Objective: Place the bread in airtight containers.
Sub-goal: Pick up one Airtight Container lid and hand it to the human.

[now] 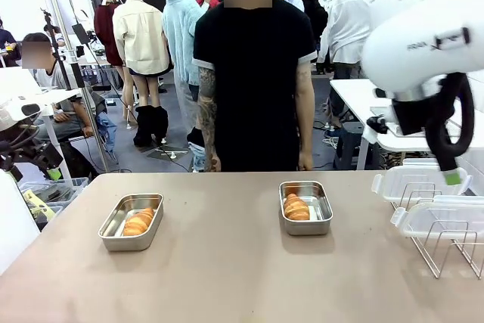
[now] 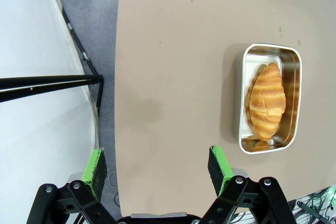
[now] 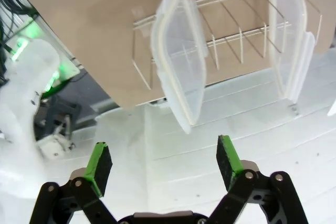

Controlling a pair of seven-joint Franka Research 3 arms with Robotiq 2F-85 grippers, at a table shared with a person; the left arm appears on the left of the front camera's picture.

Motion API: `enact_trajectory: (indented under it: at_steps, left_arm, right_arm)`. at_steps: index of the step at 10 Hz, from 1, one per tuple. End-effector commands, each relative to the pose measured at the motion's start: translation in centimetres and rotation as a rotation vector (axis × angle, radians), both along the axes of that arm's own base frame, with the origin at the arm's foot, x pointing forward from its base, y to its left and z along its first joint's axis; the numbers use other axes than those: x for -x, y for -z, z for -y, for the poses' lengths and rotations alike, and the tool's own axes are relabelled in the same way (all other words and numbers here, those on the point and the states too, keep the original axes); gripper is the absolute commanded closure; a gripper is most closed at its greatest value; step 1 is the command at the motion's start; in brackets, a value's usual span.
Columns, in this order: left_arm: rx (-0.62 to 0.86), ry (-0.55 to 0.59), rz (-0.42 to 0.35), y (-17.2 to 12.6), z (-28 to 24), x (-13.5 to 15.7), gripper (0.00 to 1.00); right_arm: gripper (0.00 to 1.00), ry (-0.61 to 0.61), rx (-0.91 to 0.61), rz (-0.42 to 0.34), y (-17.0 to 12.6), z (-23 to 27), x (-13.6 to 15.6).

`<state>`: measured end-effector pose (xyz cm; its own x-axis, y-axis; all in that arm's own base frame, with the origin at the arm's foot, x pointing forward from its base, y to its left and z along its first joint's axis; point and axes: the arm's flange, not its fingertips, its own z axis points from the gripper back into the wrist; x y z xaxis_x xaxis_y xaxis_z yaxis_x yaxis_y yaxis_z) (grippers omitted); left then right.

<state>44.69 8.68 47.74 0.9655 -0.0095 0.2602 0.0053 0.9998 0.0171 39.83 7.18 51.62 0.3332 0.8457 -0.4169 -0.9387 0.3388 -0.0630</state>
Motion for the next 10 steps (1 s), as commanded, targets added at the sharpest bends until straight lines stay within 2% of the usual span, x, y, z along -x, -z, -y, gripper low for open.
enact_trajectory:
  at_steps: [1,3,7,10]
  left_arm:
    - [0.001,0.015,-0.004,0.0,-0.1,0.3,0.00]
    - [0.001,0.015,-0.004,0.0,-0.1,0.3,0.00]
    - [0.001,0.015,-0.004,0.0,-0.1,0.3,0.00]
    - [0.001,0.015,-0.004,0.0,-0.1,0.3,0.00]
  right_arm:
    - [0.00,-0.141,-0.070,0.008,1.7,3.9,0.0]
    - [0.00,-0.133,-0.121,0.016,3.4,5.8,0.0]
    - [0.00,-0.277,-0.209,0.011,6.5,7.9,-0.2]
    - [0.00,-0.234,-0.230,0.000,7.8,7.8,-1.1]
